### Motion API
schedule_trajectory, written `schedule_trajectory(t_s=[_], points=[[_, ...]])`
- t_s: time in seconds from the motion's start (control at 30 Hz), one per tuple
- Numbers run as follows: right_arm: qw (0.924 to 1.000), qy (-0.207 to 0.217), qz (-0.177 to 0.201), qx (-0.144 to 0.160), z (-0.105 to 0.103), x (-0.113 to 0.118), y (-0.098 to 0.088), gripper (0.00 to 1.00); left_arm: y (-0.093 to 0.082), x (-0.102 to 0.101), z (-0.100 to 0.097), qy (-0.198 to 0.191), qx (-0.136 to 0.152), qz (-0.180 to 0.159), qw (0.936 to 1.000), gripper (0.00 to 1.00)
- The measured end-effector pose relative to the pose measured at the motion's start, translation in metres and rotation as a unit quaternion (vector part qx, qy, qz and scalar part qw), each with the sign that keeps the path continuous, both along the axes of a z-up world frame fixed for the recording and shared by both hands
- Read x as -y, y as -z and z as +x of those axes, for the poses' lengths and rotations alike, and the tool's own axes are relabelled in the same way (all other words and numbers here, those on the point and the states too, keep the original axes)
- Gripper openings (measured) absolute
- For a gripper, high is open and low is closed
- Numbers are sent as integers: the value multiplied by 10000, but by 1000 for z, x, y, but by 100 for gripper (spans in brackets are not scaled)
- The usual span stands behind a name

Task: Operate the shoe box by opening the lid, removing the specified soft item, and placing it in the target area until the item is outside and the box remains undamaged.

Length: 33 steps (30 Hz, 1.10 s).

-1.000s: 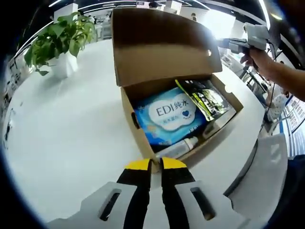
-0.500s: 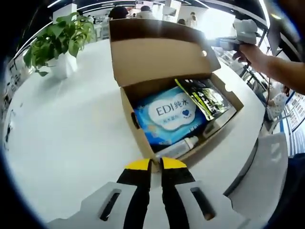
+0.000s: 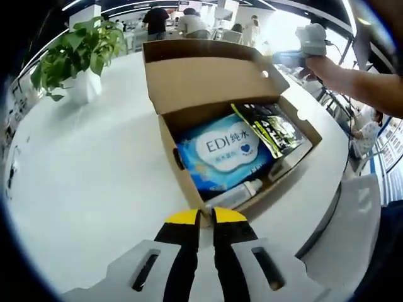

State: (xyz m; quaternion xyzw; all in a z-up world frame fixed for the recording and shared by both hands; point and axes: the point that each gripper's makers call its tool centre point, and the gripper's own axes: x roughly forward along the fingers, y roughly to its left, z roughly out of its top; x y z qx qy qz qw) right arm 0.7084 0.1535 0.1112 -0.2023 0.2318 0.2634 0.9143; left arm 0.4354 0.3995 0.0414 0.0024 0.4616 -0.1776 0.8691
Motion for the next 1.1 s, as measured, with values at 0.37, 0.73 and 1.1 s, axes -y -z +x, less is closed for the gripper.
schedule_trajectory(t_s=[0.37,0.73,1.1], points=[[9992,76,-82,-395,12,0,27,0,-1,0,0,-1,5,11,10000,4],[9975,125,-160,-673,17,-1,50,0,0,0,0,-10,12,6,10000,4],[9944,191,-209,-1019,19,0,69,0,0,0,-1,-18,15,10,10000,4]])
